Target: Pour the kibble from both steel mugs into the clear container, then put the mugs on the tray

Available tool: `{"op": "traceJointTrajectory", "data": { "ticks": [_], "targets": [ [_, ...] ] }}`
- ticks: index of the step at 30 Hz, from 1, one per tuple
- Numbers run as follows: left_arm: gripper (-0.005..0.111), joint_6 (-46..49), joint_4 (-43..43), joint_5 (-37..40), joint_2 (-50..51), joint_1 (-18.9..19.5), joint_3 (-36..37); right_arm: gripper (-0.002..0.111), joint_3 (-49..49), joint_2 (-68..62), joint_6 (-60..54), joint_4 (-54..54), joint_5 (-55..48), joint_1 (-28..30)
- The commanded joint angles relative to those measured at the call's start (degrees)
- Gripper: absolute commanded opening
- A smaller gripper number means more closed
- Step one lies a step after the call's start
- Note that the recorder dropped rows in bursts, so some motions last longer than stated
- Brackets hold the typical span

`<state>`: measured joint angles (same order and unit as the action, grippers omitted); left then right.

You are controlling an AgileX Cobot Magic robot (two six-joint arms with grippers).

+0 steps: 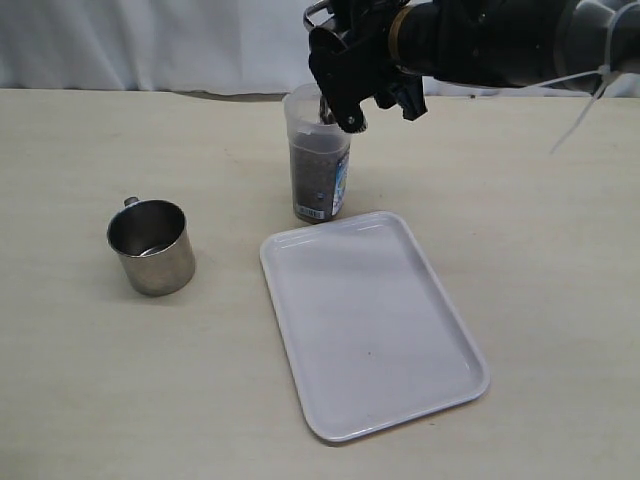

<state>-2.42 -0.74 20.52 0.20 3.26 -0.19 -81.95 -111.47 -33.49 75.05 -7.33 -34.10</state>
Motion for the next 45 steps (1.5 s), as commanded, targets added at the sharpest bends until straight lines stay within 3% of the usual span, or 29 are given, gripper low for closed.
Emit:
{"op": "traceJointTrajectory", "data": {
  "ticks": [1, 45],
  "targets": [
    [0.000, 0.0, 0.1, -0.6, -0.2, -0.3, 0.2, 0.005, -0.6, 0.4, -0.5, 0.8, 0.5, -0.1],
    [0.000, 0.0, 0.1, -0.5, -0.2, -0.3, 0.2, 0.005, -0.6, 0.4, -0.5, 5.5, 0.6, -0.1]
  ]
}}
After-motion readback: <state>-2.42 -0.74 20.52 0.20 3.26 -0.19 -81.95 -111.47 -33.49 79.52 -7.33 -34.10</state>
